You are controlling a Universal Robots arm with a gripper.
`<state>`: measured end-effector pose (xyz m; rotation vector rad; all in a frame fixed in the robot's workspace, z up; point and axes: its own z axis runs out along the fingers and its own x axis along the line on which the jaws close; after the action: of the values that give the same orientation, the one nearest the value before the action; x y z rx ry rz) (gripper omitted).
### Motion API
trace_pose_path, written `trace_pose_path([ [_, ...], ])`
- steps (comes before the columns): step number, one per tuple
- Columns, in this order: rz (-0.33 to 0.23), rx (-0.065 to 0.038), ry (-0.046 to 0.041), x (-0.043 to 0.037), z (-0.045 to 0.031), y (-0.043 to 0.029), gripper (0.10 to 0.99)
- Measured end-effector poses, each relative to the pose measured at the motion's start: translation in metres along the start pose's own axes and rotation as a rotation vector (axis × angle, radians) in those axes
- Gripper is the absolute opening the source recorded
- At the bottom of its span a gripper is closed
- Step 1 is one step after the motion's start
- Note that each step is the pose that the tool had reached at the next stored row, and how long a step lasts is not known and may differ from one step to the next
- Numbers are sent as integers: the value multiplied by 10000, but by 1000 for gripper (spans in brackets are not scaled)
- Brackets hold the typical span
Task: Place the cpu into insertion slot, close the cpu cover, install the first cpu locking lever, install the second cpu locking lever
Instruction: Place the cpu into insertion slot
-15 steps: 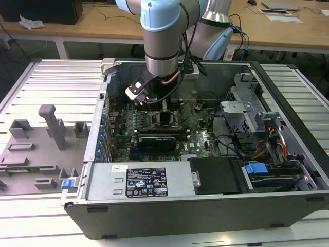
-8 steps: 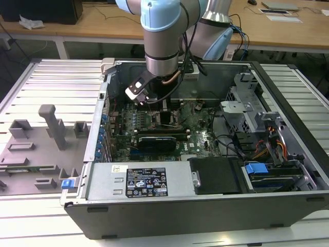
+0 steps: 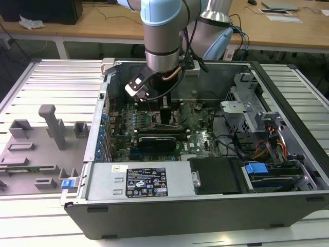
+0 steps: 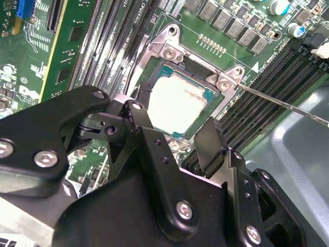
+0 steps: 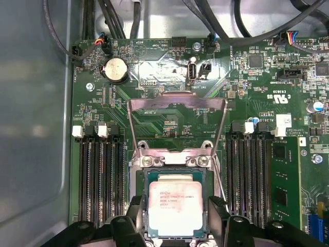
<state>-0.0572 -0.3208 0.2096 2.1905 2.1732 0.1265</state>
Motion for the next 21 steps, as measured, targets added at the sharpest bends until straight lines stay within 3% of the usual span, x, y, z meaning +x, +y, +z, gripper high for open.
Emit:
trace_pose_path([
  [4,0,0,0,0,-1,0,600],
  [7,1,1,-1,0,-2,0,349],
  [9,1,0,0,0,-2,0,349],
  [12,1,1,-1,0,-2,0,169],
  [13,1,0,0,0,-2,0,169],
  [14,0,1,-1,0,-2,0,110],
  [18,0,0,-1,0,-4,0,106],
  [21,1,1,-1,2,-86,8,106],
])
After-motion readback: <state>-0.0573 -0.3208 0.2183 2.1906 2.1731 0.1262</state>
